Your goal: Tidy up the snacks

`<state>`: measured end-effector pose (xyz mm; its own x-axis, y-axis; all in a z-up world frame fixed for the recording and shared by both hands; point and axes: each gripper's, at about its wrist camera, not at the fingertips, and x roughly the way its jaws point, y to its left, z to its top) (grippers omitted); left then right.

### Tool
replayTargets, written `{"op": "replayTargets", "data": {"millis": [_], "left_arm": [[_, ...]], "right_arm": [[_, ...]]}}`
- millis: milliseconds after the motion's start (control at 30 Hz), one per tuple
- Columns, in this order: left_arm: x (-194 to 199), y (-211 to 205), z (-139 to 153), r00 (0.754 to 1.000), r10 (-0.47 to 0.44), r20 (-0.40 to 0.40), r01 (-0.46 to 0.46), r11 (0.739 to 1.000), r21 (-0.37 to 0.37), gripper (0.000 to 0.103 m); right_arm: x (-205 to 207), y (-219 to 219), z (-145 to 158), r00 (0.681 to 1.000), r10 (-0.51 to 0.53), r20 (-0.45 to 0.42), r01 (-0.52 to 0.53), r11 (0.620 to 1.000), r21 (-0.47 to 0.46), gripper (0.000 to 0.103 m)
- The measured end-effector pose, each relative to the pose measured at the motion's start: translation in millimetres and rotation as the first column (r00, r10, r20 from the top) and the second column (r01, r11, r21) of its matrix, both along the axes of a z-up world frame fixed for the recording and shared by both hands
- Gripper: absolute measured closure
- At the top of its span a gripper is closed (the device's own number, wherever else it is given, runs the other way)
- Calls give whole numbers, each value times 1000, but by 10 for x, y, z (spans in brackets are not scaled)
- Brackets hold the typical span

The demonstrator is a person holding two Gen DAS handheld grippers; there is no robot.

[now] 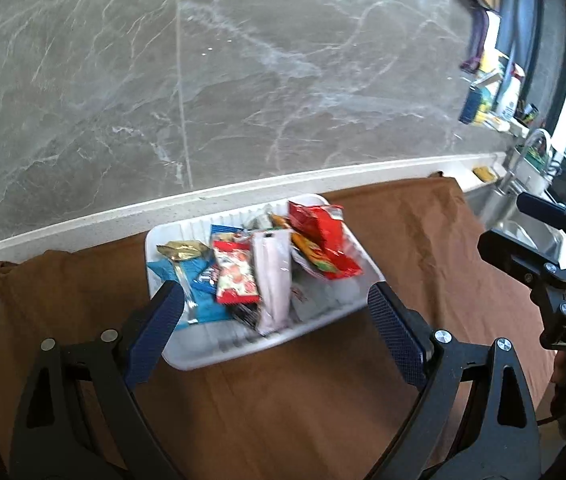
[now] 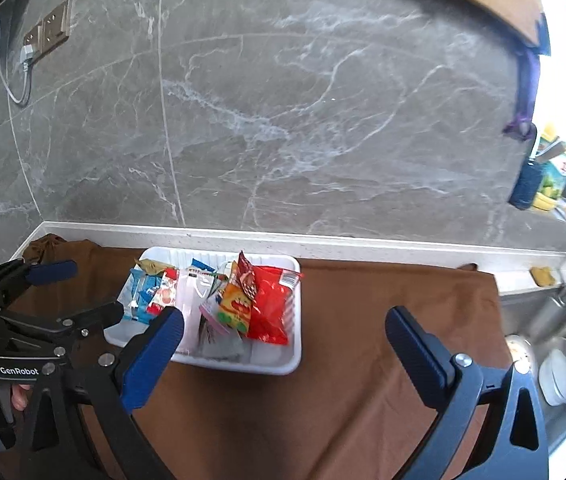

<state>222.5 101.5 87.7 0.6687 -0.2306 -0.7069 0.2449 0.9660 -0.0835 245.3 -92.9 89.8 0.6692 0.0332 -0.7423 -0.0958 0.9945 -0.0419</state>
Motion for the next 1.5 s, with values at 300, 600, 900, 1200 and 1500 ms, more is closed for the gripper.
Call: {"op": "replayTargets", "data": {"millis": [300, 600, 900, 1200, 1500], "left_arm": [[-495, -305, 228, 999, -47, 27, 46, 998, 30, 9], [-798, -507, 319, 997, -69, 37, 67, 997, 40, 9], [-972, -672, 381, 995, -93, 42, 91, 995, 47, 9], [-1069, -806, 427, 993, -111, 50, 108, 993, 52, 9], [-1100, -886, 440, 992, -117, 55, 114, 992, 56, 9]], "right_arm": [[-506, -184, 292, 998, -43, 53, 44, 999, -2, 0], [-827, -337, 457, 994, -66, 85, 67, 998, -5, 0], [-1048, -431, 572, 991, -72, 111, 74, 997, -8, 0], [-1192, -515, 639, 989, -76, 125, 78, 997, -8, 0], [-1245, -621, 674, 988, -76, 136, 77, 997, -5, 0]]}}
